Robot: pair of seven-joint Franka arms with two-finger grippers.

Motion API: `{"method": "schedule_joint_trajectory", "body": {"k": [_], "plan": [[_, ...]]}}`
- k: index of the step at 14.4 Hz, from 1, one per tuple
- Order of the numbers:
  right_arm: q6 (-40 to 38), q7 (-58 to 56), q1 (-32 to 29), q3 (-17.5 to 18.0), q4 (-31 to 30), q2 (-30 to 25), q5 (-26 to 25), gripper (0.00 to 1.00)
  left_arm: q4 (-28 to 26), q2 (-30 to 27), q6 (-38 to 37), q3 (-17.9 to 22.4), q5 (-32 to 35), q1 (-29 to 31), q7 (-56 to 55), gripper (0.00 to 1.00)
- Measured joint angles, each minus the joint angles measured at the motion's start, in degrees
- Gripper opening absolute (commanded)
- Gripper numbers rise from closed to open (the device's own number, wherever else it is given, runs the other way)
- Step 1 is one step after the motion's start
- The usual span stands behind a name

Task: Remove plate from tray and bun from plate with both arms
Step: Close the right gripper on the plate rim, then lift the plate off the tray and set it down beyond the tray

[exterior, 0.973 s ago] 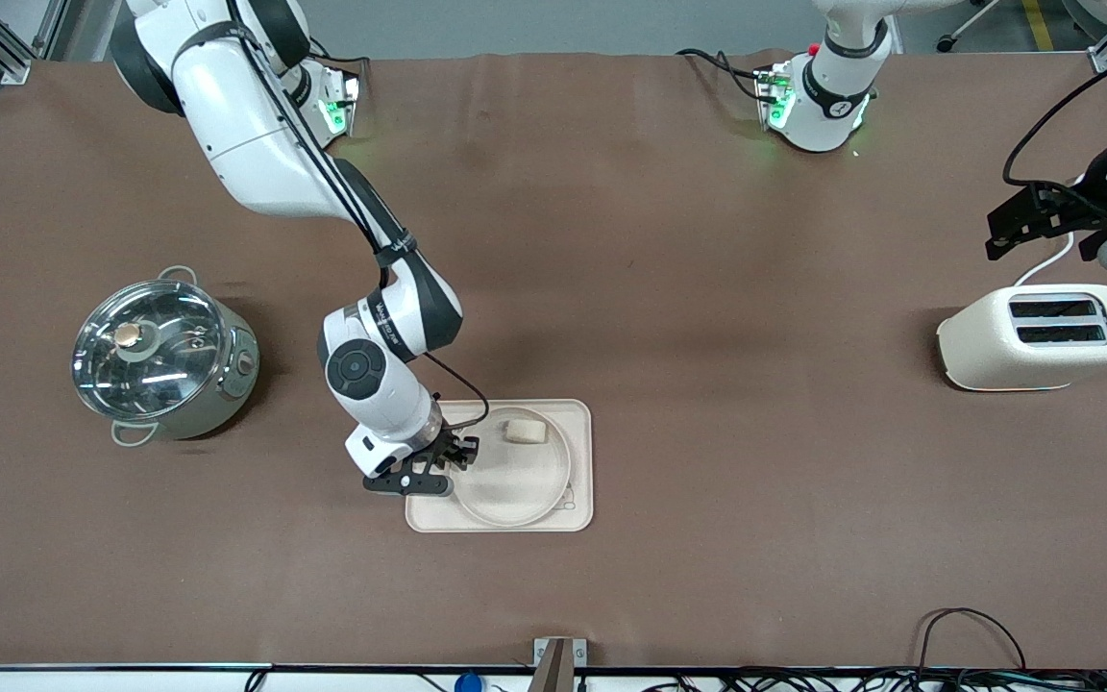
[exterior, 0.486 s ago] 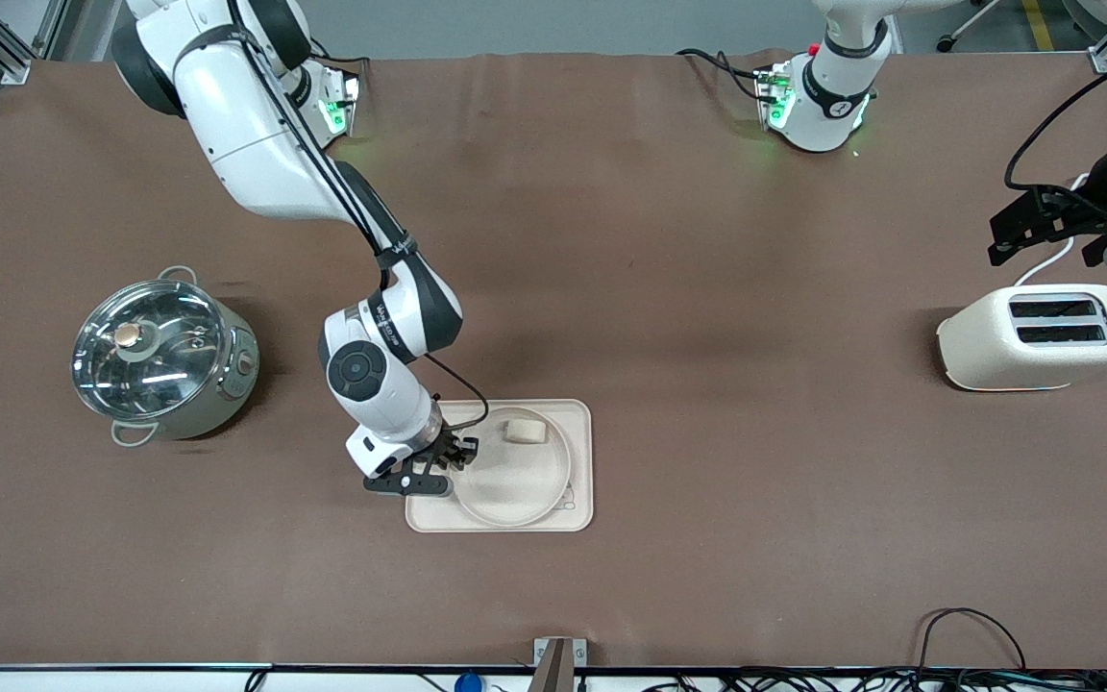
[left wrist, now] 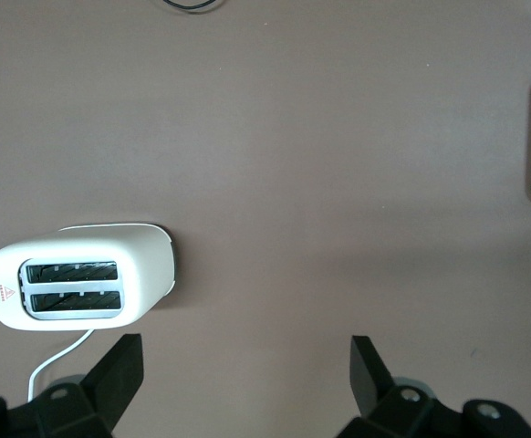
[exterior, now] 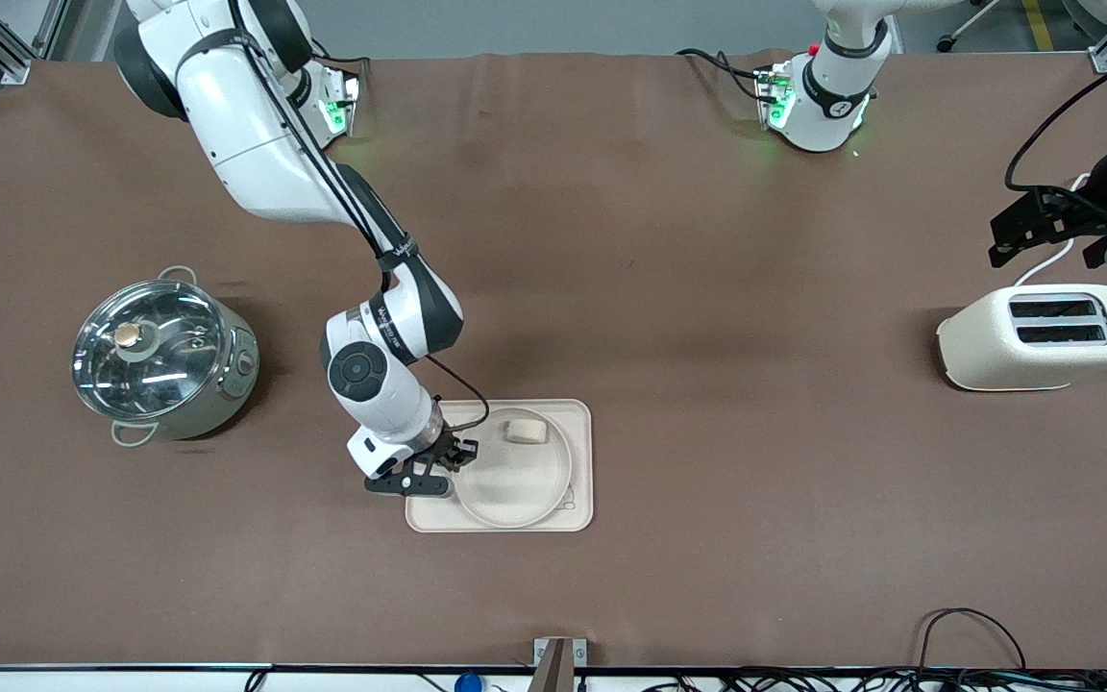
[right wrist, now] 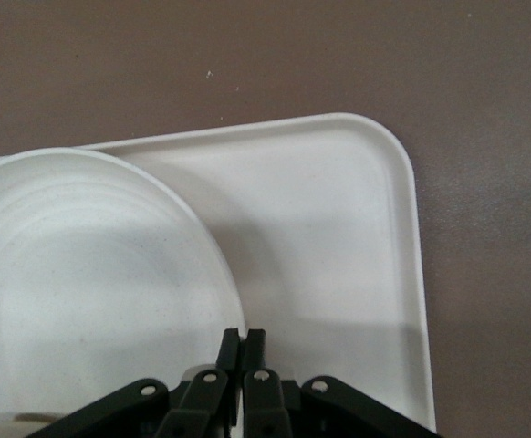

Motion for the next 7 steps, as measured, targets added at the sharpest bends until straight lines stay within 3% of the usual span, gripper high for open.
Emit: {"method": "schedule_joint_trajectory", "body": {"k": [7], "plan": [[-5.8, 0.1, -1.7, 1.3, 1.2, -1.6, 7.4, 0.00, -0.3, 0.2, -0.1, -0.4, 0.0, -0.1, 0.0, 1.00]]}}
